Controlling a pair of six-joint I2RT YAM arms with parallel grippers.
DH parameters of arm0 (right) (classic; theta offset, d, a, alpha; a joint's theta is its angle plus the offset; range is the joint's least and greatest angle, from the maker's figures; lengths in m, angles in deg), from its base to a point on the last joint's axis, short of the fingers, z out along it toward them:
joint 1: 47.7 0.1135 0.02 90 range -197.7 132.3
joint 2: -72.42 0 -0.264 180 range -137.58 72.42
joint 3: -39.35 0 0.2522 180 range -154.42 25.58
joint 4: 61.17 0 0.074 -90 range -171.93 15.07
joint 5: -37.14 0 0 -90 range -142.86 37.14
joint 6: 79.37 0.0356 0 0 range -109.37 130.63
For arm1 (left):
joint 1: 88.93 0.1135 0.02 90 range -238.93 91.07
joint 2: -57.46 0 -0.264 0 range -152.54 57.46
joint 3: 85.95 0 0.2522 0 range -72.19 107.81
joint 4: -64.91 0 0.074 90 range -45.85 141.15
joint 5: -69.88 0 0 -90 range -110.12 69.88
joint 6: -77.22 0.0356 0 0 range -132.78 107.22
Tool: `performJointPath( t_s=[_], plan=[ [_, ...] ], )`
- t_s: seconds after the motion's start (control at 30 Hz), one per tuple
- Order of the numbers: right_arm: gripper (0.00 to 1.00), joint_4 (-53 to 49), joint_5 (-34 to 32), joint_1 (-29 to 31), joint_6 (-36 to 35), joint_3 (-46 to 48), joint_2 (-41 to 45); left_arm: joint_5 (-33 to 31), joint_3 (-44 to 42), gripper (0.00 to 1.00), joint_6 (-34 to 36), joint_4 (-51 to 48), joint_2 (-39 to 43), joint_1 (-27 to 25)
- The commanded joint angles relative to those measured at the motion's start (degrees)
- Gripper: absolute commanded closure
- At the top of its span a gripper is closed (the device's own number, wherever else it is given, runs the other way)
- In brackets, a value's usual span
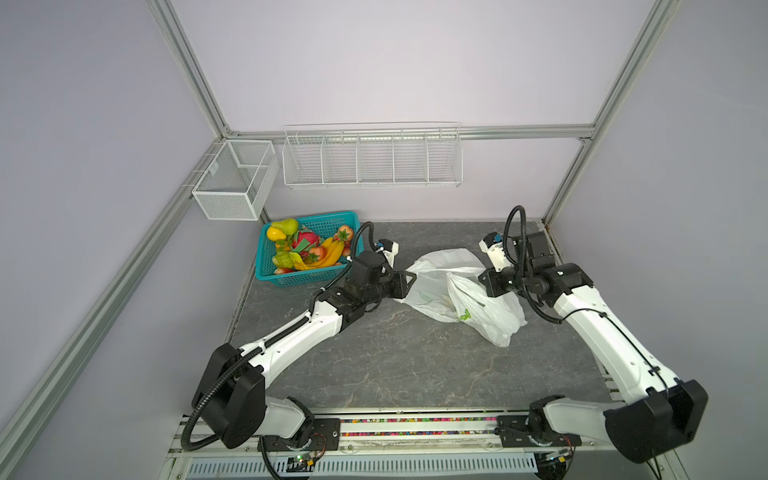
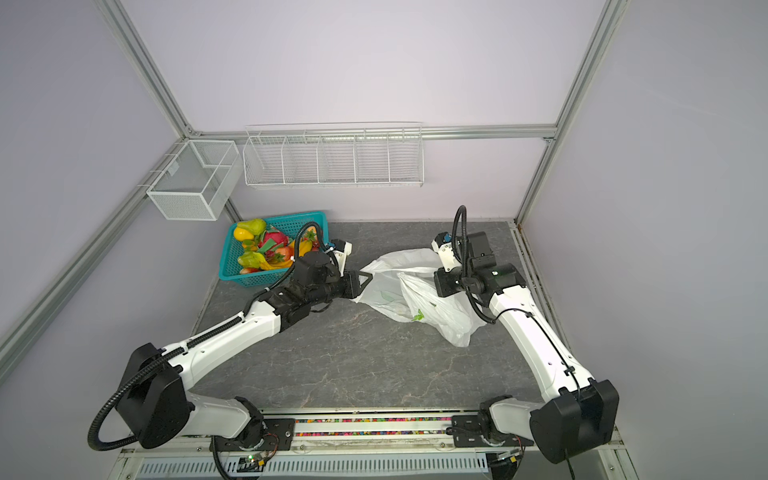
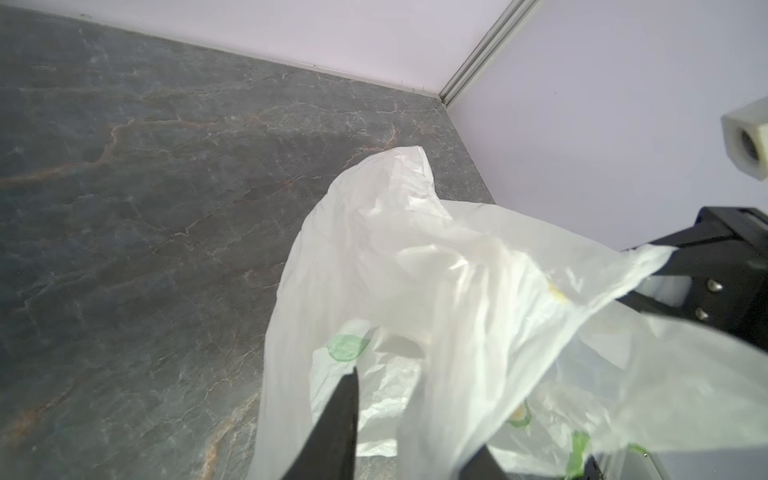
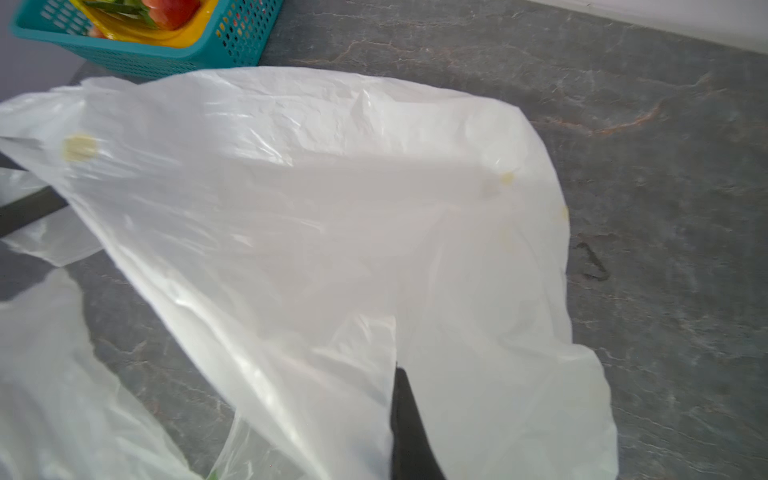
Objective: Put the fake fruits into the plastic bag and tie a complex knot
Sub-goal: 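Release the bag with the left gripper and move it toward the fruit basket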
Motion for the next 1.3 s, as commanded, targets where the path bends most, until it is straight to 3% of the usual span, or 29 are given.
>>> performJointPath(
  t_s=[0.0,0.1,0.23,0.4,0.5,0.67,0.8,0.9,0.97,1.13,1.27],
  plan=[
    [0.94,0.1,10.5,-0.8,3.8,0.2,-1.5,3.0,0.1,0.5,4.0,2.0,1.0,1.0],
    [0.94,1.8,10.5,-1.9,6.7,0.7,-2.2,6.6,-0.2,0.31,4.0,2.2,2.5,2.0],
    [0.94,4.2,8.0,-2.7,10.2,1.5,-2.7,11.3,-2.2,0.16,3.0,4.8,5.9,4.5],
    [0.94,7.3,6.4,-2.7,13.3,2.3,-4.4,19.6,-3.0,0.04,-0.8,9.3,8.4,8.6],
    [0.94,9.4,8.2,-2.6,14.6,2.9,-4.5,20.1,-0.8,0.03,-0.9,5.9,8.5,10.5],
    [0.94,7.4,7.7,-2.7,13.8,1.1,-5.4,11.0,0.3,0.1,-7.4,0.3,9.2,17.6],
    [0.94,9.5,8.3,-2.6,14.4,2.6,-5.9,-7.0,0.6,0.11,-3.5,-8.5,10.4,22.4],
    [0.94,12.3,9.4,-2.6,15.0,4.2,-6.0,-14.9,0.3,0.11,-0.3,-10.8,10.3,25.3],
    [0.94,13.4,9.5,-2.5,14.7,5.0,-6.0,-15.6,0.4,0.11,0.4,-11.0,8.5,27.7],
    [0.93,12.9,9.0,-2.5,12.7,5.0,-6.3,-9.3,6.4,0.13,2.8,-12.6,-1.1,28.8],
    [0.93,14.1,10.5,-2.5,13.2,5.7,-5.2,-18.5,10.4,0.15,4.3,-15.8,-5.6,29.0]
  ],
)
